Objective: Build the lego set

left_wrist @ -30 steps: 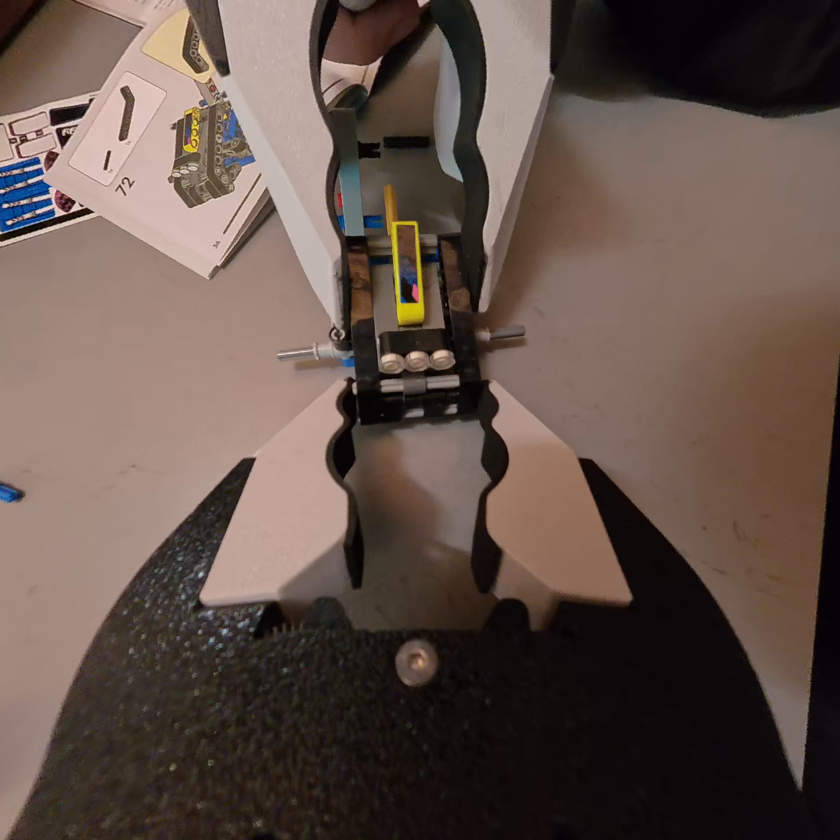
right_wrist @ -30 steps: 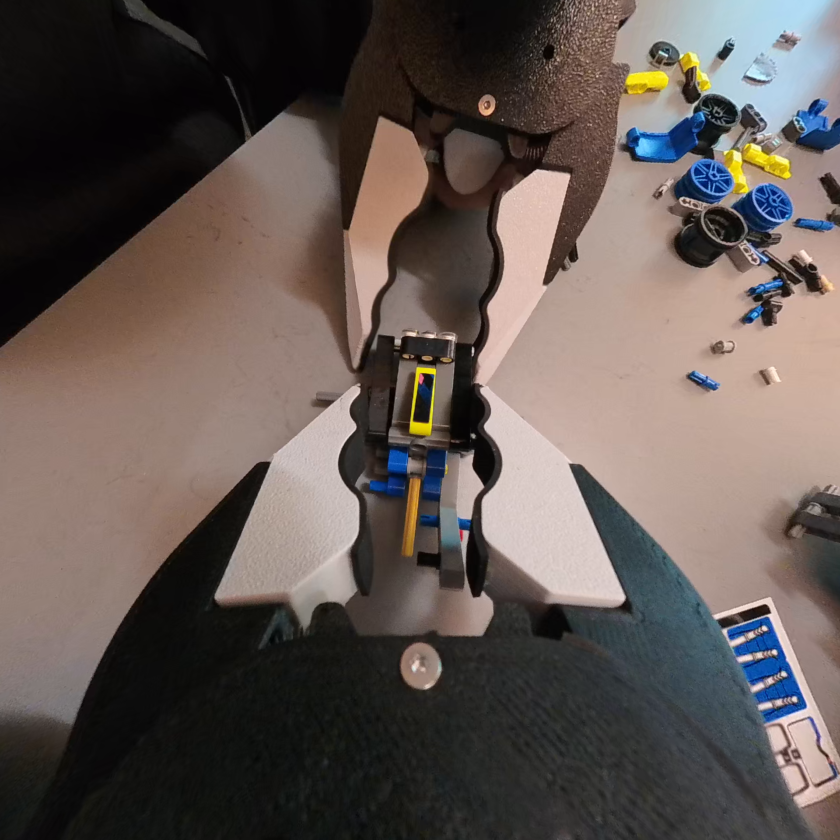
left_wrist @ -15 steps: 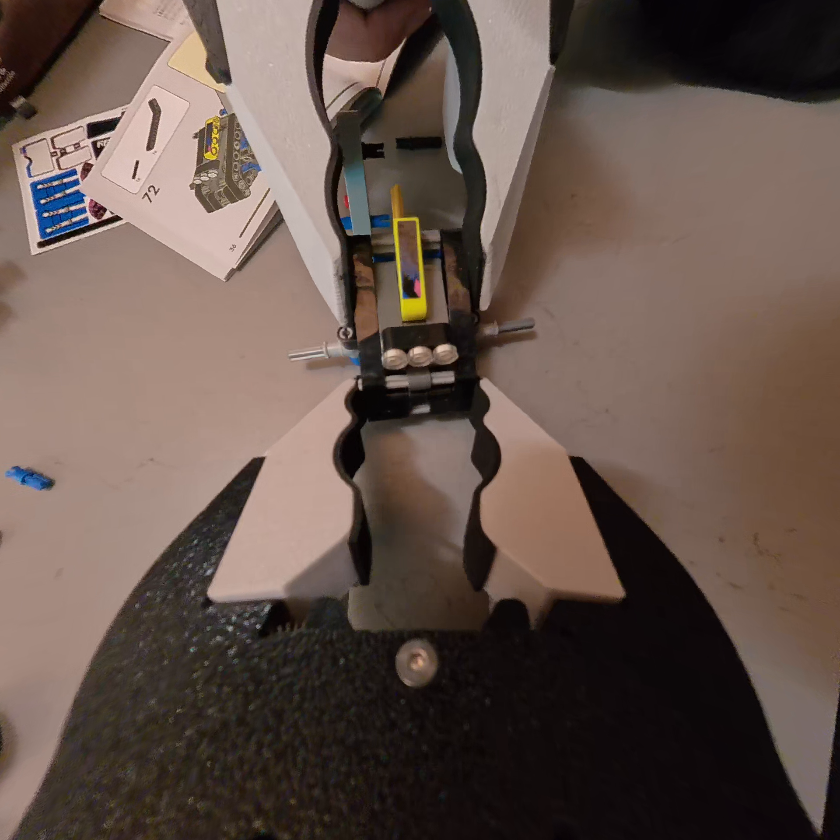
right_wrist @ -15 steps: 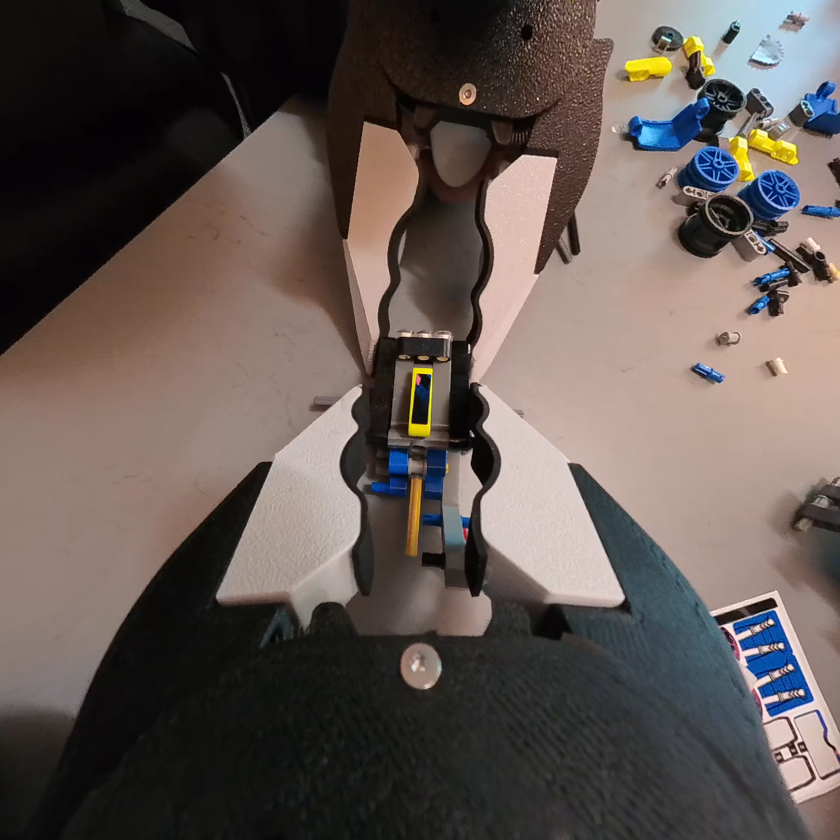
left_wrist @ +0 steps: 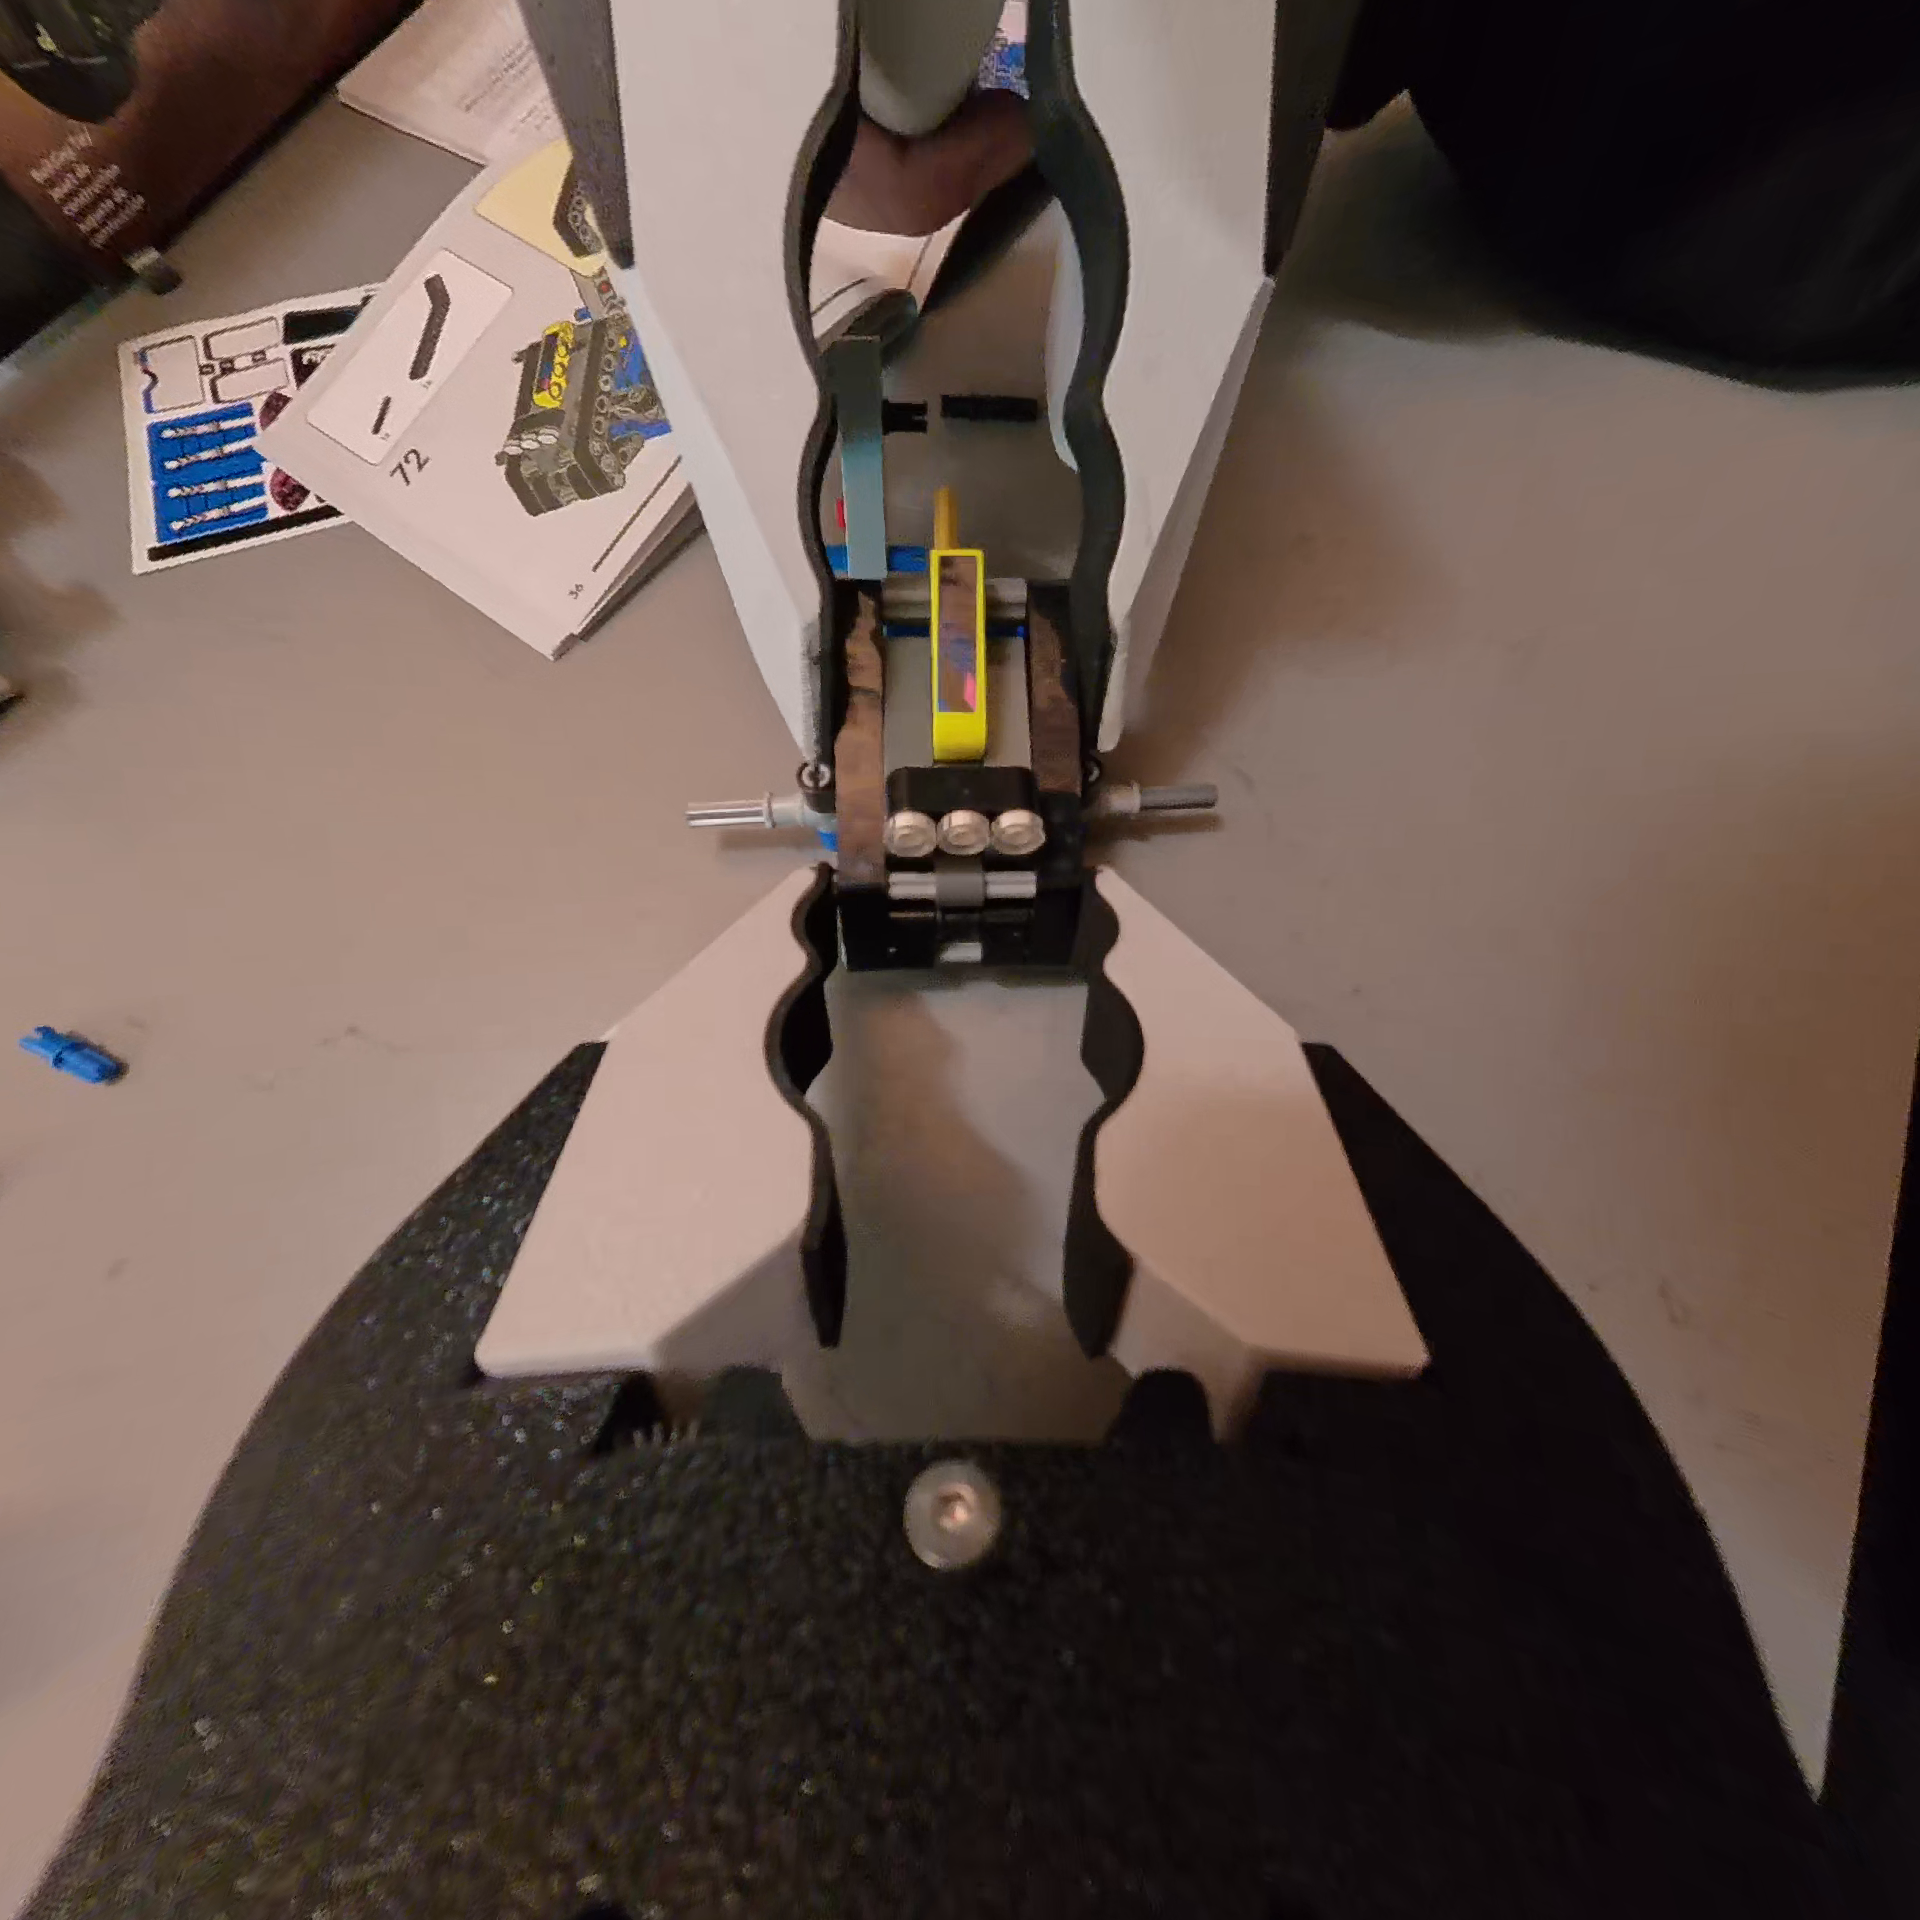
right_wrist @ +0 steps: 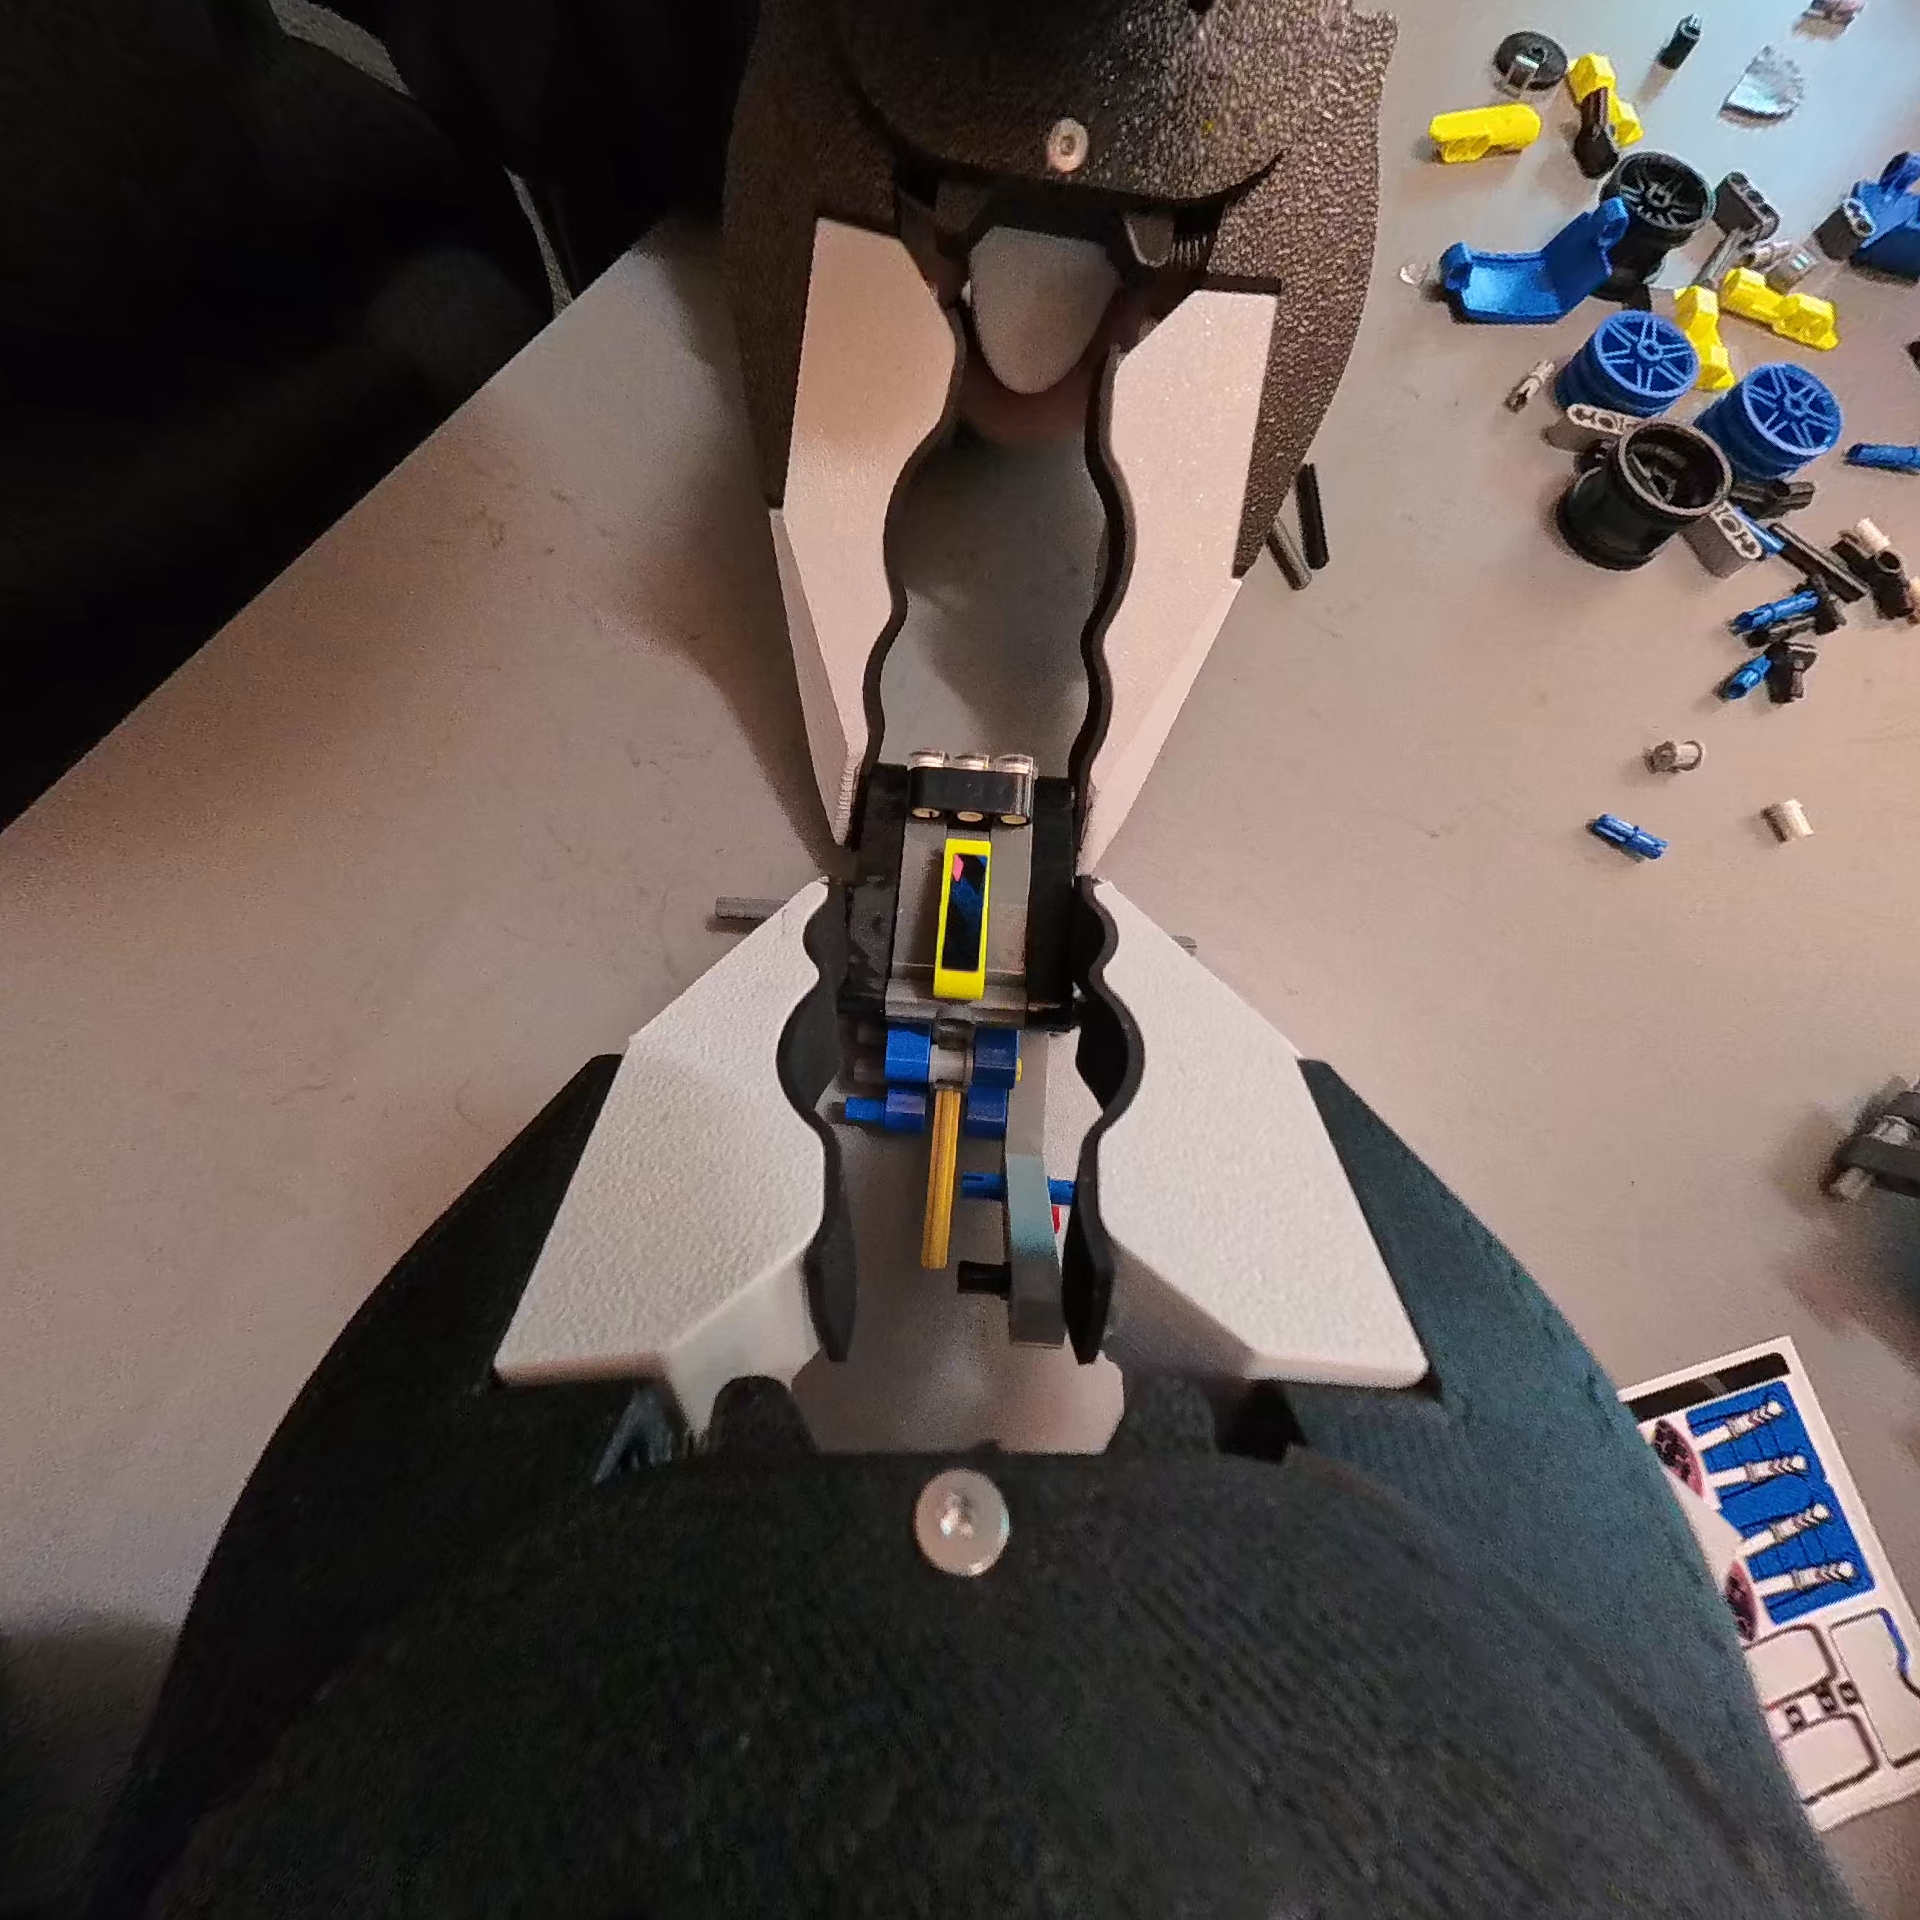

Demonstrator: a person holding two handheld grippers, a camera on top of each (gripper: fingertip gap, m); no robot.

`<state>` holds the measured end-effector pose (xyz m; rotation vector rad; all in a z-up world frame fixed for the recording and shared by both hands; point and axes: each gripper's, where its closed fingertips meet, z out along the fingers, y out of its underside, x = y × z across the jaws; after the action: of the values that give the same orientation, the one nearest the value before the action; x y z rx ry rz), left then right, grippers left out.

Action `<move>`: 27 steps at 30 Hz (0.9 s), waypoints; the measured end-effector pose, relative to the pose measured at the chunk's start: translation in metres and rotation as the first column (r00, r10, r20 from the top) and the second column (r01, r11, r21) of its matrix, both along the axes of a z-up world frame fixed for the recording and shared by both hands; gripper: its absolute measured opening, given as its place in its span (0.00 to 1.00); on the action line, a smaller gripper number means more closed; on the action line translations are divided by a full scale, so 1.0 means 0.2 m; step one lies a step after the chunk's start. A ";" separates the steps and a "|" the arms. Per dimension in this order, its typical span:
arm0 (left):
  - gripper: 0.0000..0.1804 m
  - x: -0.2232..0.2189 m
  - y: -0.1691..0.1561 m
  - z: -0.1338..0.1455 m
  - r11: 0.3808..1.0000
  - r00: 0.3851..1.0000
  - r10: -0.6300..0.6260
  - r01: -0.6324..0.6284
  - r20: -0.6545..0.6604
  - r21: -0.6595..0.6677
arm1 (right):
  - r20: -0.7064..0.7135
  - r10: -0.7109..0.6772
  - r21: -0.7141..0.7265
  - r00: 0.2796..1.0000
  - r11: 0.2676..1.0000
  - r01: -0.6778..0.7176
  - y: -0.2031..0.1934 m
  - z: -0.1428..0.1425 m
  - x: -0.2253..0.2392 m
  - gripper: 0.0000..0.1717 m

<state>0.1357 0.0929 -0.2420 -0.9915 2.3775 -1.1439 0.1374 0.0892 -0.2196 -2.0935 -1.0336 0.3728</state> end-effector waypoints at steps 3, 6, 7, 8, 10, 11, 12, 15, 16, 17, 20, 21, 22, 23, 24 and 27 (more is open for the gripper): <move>0.23 0.00 0.00 0.00 1.000 1.000 0.005 -0.006 0.020 0.027 | -0.010 -0.004 0.002 1.000 1.000 0.004 0.00 0.00 0.00 0.24; 0.23 0.00 0.00 -0.01 0.999 0.999 0.002 -0.004 0.033 0.044 | -0.002 0.003 0.004 1.000 1.000 -0.003 0.00 0.00 0.00 0.24; 0.23 0.00 0.00 0.00 1.000 1.000 0.002 -0.002 0.026 0.031 | -0.001 0.001 0.000 1.000 1.000 -0.001 0.00 0.00 0.00 0.24; 0.23 0.01 0.00 0.00 1.000 1.000 0.004 -0.004 0.023 0.018 | 0.001 -0.001 0.001 1.000 1.000 0.001 0.00 0.00 0.00 0.24; 0.23 0.01 0.01 0.01 1.000 0.999 0.029 -0.029 0.039 0.010 | -0.004 -0.009 -0.005 1.000 1.000 0.009 0.00 0.00 0.01 0.24; 0.26 0.02 0.01 0.02 0.999 0.998 0.044 -0.045 0.047 0.013 | -0.008 -0.007 -0.005 1.000 1.000 0.007 -0.01 0.00 0.01 0.24; 0.27 0.01 0.01 0.02 0.998 0.997 0.056 -0.056 0.047 0.014 | -0.009 -0.004 -0.002 1.000 1.000 0.004 -0.01 0.00 0.00 0.24; 0.26 0.01 0.01 0.02 0.998 0.996 0.058 -0.060 0.064 0.021 | -0.003 -0.002 -0.009 1.000 1.000 0.002 0.00 0.00 0.00 0.24; 0.23 0.01 0.00 0.03 0.998 0.995 0.062 -0.063 0.072 0.023 | 0.001 -0.003 -0.012 1.000 1.000 0.003 -0.01 0.00 0.00 0.24; 0.23 0.01 0.00 0.03 0.997 0.994 0.067 -0.071 0.087 0.038 | 0.003 -0.006 -0.014 1.000 1.000 0.006 -0.01 0.00 0.00 0.24; 0.22 0.01 0.01 0.02 0.994 0.991 0.073 -0.081 0.112 0.072 | 0.009 -0.004 -0.009 1.000 1.000 0.005 0.00 0.00 -0.01 0.24; 0.22 0.01 0.01 0.02 0.994 0.991 0.069 -0.078 0.115 0.076 | 0.011 -0.002 -0.006 1.000 1.000 0.002 -0.01 0.00 -0.01 0.24; 0.22 0.00 0.01 0.02 0.995 0.992 0.060 -0.069 0.114 0.078 | 0.012 0.002 -0.003 1.000 1.000 -0.002 -0.01 0.00 -0.01 0.24; 0.22 0.01 0.01 0.02 0.996 0.993 0.051 -0.059 0.105 0.067 | 0.015 0.001 -0.002 1.000 1.000 -0.001 -0.01 0.00 -0.01 0.24; 0.22 0.01 0.01 0.02 0.997 0.994 0.049 -0.054 0.099 0.053 | 0.019 -0.011 -0.001 1.000 1.000 0.011 0.00 0.00 -0.01 0.24; 0.23 0.01 0.01 0.02 0.998 0.994 0.006 -0.013 0.112 0.067 | 0.016 -0.029 -0.038 0.999 0.999 0.029 -0.04 0.01 0.02 0.26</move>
<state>0.1368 0.0945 -0.2377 -0.8914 2.3049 -1.0784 0.1411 0.0805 -0.2176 -2.1459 -1.0110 0.3654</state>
